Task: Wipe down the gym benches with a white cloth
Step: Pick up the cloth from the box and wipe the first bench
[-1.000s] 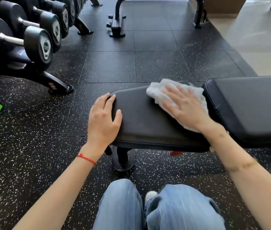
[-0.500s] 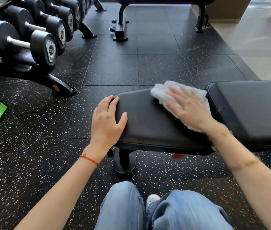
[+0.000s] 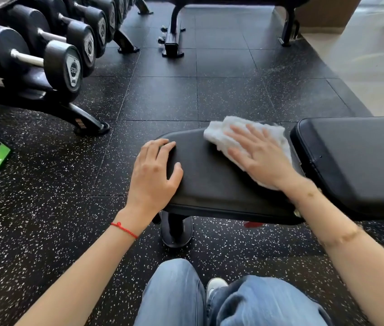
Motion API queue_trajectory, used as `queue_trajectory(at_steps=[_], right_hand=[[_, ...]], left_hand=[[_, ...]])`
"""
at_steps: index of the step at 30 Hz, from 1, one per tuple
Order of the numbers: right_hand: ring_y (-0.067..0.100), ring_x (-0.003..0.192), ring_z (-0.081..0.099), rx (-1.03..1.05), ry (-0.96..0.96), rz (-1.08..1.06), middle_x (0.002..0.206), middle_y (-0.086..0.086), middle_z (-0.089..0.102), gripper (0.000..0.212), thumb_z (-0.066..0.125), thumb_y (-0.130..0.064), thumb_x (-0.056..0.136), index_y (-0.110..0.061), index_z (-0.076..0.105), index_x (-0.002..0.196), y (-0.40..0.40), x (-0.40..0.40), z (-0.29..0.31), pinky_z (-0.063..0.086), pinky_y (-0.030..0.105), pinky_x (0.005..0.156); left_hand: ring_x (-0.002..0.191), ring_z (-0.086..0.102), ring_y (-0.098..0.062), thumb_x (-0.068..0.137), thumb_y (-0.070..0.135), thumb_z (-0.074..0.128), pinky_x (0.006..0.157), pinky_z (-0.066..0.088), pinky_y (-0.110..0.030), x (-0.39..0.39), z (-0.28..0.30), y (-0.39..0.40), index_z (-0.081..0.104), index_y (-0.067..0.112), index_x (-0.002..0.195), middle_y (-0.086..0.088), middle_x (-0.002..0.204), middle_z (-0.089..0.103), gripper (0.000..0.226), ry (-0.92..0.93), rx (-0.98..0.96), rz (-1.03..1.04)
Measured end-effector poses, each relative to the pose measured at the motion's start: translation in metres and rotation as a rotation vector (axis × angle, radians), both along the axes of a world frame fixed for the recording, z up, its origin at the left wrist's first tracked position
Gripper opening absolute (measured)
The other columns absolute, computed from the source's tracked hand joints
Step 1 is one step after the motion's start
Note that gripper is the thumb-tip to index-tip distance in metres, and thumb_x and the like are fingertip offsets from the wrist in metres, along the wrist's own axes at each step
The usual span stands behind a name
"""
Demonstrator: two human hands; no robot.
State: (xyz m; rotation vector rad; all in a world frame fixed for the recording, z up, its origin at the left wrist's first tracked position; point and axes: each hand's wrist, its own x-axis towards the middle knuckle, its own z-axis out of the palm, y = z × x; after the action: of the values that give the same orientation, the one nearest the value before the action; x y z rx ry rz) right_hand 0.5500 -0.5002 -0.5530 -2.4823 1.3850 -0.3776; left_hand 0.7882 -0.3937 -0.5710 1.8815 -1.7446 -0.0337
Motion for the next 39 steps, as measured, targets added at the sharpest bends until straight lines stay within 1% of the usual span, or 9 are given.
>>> queue_trajectory(at_steps=[5, 9, 14, 17, 21, 24, 30, 34, 39], right_hand=[[0.014, 0.153, 0.009, 0.002, 0.102, 0.034, 0.16, -0.014, 0.029, 0.051, 0.033, -0.049, 0.104, -0.033, 0.033, 0.153, -0.023, 0.069, 0.004, -0.002, 0.042, 0.123], [0.009, 0.152, 0.008, -0.01, -0.013, 0.233, 0.161, -0.019, 0.024, 0.055, 0.027, -0.062, 0.097, -0.045, 0.033, 0.149, 0.036, 0.032, -0.006, -0.005, 0.041, 0.124], [0.019, 0.15, 0.022, -0.073, 0.085, 0.002, 0.16, -0.006, 0.032, 0.048, 0.04, -0.042, 0.104, -0.028, 0.038, 0.15, -0.023, -0.021, 0.003, 0.009, 0.044, 0.122], [0.019, 0.152, 0.013, 0.0, 0.129, -0.111, 0.163, -0.007, 0.025, 0.051, 0.036, -0.042, 0.105, -0.028, 0.03, 0.154, -0.036, -0.012, 0.009, 0.003, 0.041, 0.123], [0.016, 0.151, 0.014, -0.065, 0.036, 0.079, 0.161, -0.01, 0.028, 0.049, 0.039, -0.047, 0.103, -0.033, 0.036, 0.151, 0.036, -0.021, 0.002, -0.004, 0.04, 0.124], [0.006, 0.153, 0.003, -0.038, 0.061, 0.148, 0.162, -0.021, 0.017, 0.055, 0.031, -0.057, 0.099, -0.042, 0.03, 0.152, 0.08, -0.05, 0.0, -0.001, 0.05, 0.124], [0.025, 0.149, 0.027, -0.339, 0.124, 0.193, 0.159, -0.006, 0.034, 0.053, 0.036, -0.052, 0.101, -0.031, 0.04, 0.15, 0.112, -0.04, -0.012, 0.02, 0.054, 0.121], [0.029, 0.15, 0.025, -0.461, 0.224, 0.271, 0.162, -0.004, 0.026, 0.052, 0.028, -0.052, 0.105, -0.034, 0.031, 0.153, 0.127, -0.007, -0.033, 0.019, 0.056, 0.12], [0.027, 0.15, 0.024, -0.522, 0.193, 0.29, 0.163, -0.002, 0.024, 0.056, 0.044, -0.048, 0.103, -0.031, 0.03, 0.155, 0.117, -0.052, -0.035, 0.023, 0.055, 0.119]], left_hand=[[0.131, 0.041, -0.026, 0.089, 0.034, 0.048, 0.116, 0.03, -0.039, 0.0, -0.001, -0.002, 0.055, 0.009, 0.132, -0.006, 0.136, 0.052, 0.051, 0.01, -0.008, -0.017], [0.131, 0.04, -0.024, 0.088, 0.038, 0.041, 0.116, 0.03, -0.038, 0.001, -0.002, -0.001, 0.055, 0.01, 0.131, -0.004, 0.135, 0.052, 0.053, 0.028, -0.025, -0.022], [0.13, 0.041, -0.024, 0.089, 0.033, 0.046, 0.116, 0.03, -0.039, 0.001, -0.002, 0.0, 0.054, 0.011, 0.132, -0.003, 0.135, 0.051, 0.049, 0.031, -0.02, -0.023], [0.13, 0.041, -0.025, 0.089, 0.031, 0.047, 0.116, 0.03, -0.039, 0.0, -0.001, 0.0, 0.055, 0.01, 0.132, -0.005, 0.134, 0.052, 0.048, 0.028, -0.019, -0.02], [0.13, 0.041, -0.026, 0.088, 0.032, 0.047, 0.116, 0.03, -0.039, -0.001, 0.002, 0.001, 0.056, 0.01, 0.131, -0.007, 0.134, 0.052, 0.049, 0.011, -0.004, -0.031], [0.131, 0.042, -0.026, 0.089, 0.031, 0.046, 0.116, 0.029, -0.041, 0.0, 0.004, 0.002, 0.057, 0.01, 0.132, -0.007, 0.136, 0.053, 0.049, -0.008, 0.012, -0.069], [0.132, 0.042, -0.026, 0.09, 0.027, 0.045, 0.116, 0.029, -0.043, 0.002, 0.002, 0.001, 0.058, 0.012, 0.132, -0.006, 0.138, 0.054, 0.046, 0.008, 0.003, -0.088], [0.131, 0.044, -0.026, 0.089, 0.024, 0.045, 0.115, 0.03, -0.042, 0.002, 0.001, -0.001, 0.059, 0.013, 0.13, -0.005, 0.136, 0.055, 0.045, 0.021, -0.013, -0.084], [0.131, 0.044, -0.025, 0.091, 0.02, 0.05, 0.114, 0.03, -0.042, 0.003, -0.002, -0.002, 0.06, 0.015, 0.129, -0.004, 0.136, 0.055, 0.039, 0.027, -0.035, -0.067]])
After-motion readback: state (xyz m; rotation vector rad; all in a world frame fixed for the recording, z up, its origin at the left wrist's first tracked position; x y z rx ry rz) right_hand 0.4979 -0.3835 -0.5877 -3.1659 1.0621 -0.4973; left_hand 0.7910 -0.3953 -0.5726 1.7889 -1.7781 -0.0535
